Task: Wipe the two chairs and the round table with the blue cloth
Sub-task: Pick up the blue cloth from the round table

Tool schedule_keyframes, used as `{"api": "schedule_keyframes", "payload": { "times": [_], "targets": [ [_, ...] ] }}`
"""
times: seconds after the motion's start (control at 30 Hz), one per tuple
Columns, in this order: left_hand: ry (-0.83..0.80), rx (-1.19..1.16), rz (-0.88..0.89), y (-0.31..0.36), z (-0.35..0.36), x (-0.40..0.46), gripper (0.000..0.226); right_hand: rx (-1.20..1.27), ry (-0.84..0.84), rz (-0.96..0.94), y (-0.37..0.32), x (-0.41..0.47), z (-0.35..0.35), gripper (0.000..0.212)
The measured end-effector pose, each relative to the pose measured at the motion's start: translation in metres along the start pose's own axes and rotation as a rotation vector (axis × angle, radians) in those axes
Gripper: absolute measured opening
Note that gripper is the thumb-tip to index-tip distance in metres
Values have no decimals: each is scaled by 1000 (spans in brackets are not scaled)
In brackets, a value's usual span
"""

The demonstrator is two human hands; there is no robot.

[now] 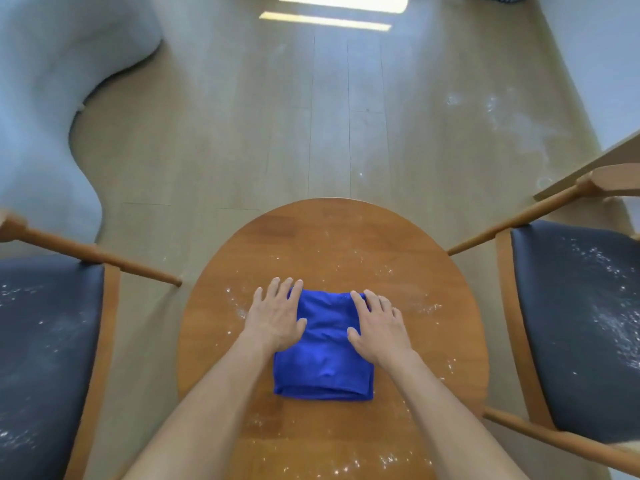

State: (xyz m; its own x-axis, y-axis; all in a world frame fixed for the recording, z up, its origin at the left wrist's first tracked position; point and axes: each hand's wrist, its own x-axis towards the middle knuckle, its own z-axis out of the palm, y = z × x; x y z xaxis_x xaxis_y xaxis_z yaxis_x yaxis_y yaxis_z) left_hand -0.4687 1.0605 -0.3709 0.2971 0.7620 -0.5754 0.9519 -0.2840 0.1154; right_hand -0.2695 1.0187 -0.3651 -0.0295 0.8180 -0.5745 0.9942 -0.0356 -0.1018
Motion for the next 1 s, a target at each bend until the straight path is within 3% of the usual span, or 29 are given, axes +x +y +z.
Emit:
{"api": "schedule_keyframes", "payload": {
  "times": [0.2,0.43,0.73,0.9,1.0],
  "targets": [
    [119,87,67,0,8,17,64,-51,161,-32,0,16,9,60],
    [172,66,111,2,-2,14,20,-40,291,-68,-2,13,2,32],
    [405,12,370,7,8,-71,34,167,449,-252,6,-70,15,40],
    [342,65,439,14,47,-109,35,44,455,-372,9,-105,50,27],
    [289,77,428,20,72,-115,37,-1,386,-342,7,-111,70,38]
  ]
}}
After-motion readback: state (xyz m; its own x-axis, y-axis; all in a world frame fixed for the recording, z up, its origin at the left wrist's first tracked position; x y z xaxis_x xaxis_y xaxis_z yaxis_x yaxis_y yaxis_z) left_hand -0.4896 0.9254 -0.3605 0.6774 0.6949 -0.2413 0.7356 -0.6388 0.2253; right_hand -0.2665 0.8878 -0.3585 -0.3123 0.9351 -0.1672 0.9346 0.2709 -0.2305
